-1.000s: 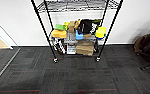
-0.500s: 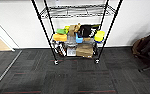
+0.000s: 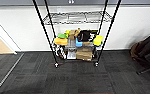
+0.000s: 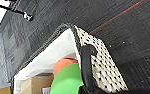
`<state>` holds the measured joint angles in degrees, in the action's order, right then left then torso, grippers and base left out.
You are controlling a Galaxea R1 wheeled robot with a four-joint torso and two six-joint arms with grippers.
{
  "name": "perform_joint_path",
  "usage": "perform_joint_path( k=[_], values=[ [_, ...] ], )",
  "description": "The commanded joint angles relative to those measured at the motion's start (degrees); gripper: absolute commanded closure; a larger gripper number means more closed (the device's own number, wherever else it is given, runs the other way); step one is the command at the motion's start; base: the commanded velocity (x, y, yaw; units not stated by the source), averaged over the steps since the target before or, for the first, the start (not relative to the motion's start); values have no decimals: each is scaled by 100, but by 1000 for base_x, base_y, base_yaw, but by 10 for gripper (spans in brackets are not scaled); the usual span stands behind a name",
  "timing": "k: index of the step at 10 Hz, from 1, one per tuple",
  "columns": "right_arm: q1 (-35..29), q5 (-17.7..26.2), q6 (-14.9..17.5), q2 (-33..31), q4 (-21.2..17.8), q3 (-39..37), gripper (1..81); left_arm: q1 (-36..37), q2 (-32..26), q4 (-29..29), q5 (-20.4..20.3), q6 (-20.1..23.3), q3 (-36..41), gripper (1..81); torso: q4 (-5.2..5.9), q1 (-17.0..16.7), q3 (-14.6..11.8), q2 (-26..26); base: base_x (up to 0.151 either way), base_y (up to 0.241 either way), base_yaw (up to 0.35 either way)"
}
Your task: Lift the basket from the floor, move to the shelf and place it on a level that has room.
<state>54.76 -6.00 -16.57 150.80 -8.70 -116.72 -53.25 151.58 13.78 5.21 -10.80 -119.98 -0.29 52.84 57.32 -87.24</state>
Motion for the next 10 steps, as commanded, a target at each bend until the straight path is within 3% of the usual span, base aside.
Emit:
perform_joint_path(
  k=[1, 10],
  values=[
    [-399, 187, -84, -153, 53, 213, 811, 451, -145, 99, 314, -45, 151, 811, 0, -361, -428, 562, 0, 0, 0],
    [-285, 152, -92, -179, 53, 213, 811, 346, -180, 90, 350, 7, 150, 811, 0, -1482, -2177, 2267, 0, 0, 0]
  ],
)
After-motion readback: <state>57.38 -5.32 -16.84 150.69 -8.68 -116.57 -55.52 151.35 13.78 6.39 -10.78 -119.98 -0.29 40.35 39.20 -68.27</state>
